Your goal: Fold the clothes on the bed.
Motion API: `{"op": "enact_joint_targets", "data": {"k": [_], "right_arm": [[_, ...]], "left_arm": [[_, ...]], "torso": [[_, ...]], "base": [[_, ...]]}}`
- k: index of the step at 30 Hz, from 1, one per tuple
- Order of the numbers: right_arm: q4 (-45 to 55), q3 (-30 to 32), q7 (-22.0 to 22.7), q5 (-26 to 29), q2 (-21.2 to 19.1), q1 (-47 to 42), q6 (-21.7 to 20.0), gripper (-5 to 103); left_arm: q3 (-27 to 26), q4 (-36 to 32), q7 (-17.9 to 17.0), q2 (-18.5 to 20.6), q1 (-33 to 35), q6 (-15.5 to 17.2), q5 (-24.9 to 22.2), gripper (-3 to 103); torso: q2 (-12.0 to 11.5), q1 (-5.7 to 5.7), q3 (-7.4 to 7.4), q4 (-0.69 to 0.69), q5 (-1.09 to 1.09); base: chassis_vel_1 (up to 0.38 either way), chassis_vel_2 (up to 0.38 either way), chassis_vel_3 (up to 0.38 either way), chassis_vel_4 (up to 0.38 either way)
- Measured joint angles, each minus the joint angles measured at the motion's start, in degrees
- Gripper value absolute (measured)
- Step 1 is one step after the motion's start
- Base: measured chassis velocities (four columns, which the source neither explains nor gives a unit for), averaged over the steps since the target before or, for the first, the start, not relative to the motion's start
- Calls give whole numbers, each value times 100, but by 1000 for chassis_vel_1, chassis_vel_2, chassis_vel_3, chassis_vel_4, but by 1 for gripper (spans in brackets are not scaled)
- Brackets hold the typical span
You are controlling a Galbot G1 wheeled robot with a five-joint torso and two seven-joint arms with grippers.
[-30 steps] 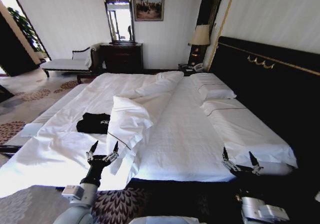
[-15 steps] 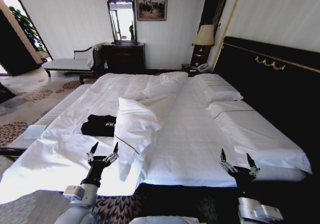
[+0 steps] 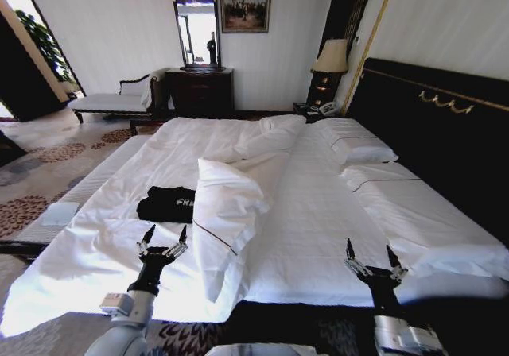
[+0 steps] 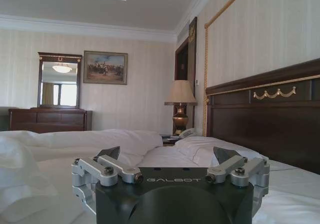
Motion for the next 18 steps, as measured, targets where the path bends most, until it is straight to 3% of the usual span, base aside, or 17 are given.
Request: {"op": "enact_joint_targets", "data": {"k": [12, 18], "right_arm": [[-125, -112, -65, -90, 38, 7, 148, 100], [-210, -151, -27, 354, -264, 124, 182, 100]], "left_arm": [[-18, -9, -1, -30, 14, 2, 7, 100], [-119, -67, -36, -61, 43, 46, 3, 100]], "torso": [[0, 0, 0, 0, 0], [0, 2, 0, 0, -3]], "base": [[47, 175, -46, -171], [96, 155, -99, -129]]}}
